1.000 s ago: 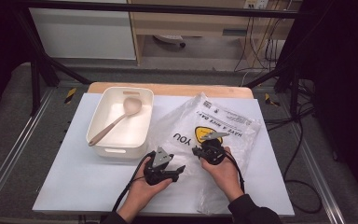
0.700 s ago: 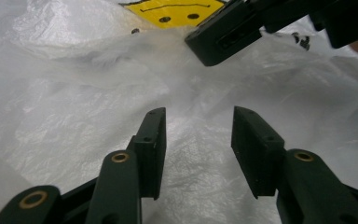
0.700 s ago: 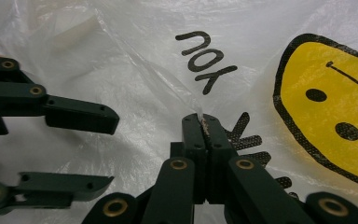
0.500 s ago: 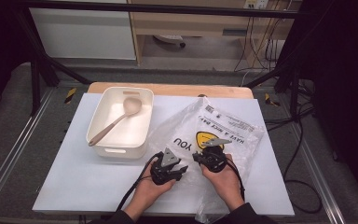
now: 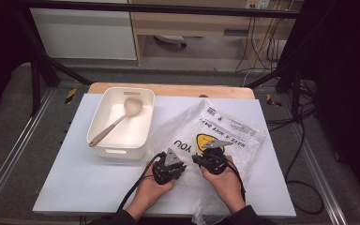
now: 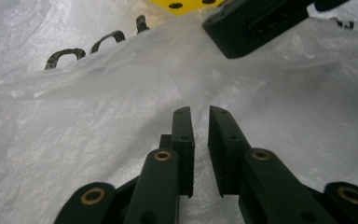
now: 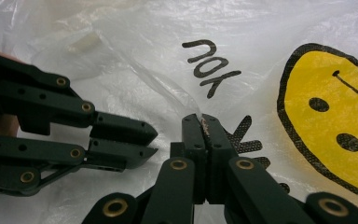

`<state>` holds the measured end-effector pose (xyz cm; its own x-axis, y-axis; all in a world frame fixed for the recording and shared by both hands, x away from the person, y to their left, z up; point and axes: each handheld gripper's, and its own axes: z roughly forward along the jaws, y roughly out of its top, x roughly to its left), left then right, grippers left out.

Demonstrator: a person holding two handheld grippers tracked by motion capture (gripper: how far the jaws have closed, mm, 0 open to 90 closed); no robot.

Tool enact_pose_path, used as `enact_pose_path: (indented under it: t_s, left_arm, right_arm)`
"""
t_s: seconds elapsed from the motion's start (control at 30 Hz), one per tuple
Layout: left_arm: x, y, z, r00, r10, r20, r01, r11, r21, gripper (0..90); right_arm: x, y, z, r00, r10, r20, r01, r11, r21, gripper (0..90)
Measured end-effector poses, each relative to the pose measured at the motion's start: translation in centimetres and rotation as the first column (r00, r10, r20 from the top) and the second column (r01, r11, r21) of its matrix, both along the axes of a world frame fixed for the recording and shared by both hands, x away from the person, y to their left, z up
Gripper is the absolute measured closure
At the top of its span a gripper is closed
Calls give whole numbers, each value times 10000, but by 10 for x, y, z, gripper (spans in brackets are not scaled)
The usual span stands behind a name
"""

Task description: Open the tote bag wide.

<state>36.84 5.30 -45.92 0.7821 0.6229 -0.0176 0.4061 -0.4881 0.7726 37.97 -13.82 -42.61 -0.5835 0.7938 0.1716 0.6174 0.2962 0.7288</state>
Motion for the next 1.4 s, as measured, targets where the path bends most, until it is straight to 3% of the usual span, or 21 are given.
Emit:
enact_pose_path:
  t_s: [0.07,0.33,0.7,1.03,1.4]
  left_arm:
    - [0,-2,0,10000,-4,7,3,9999,172,828]
    - [5,1,-1,9995,51,-301,-53,10000,-46,886]
    - [10,-1,0,9996,-273,-89,274,9995,168,900]
    - [20,-4,0,9990,-430,79,427,9987,293,900]
    - [21,-4,0,9990,-445,54,443,9986,275,900]
  right_arm:
    - [1,-1,1,10000,-44,44,44,10000,69,900]
    - [9,-7,9,9984,-370,425,351,9984,444,900]
    - [24,-17,31,9926,-787,921,695,9927,990,900]
    - [31,-19,42,9890,-994,1098,872,9900,1105,900]
    - [33,-19,74,9797,-1038,1712,804,9871,1382,900]
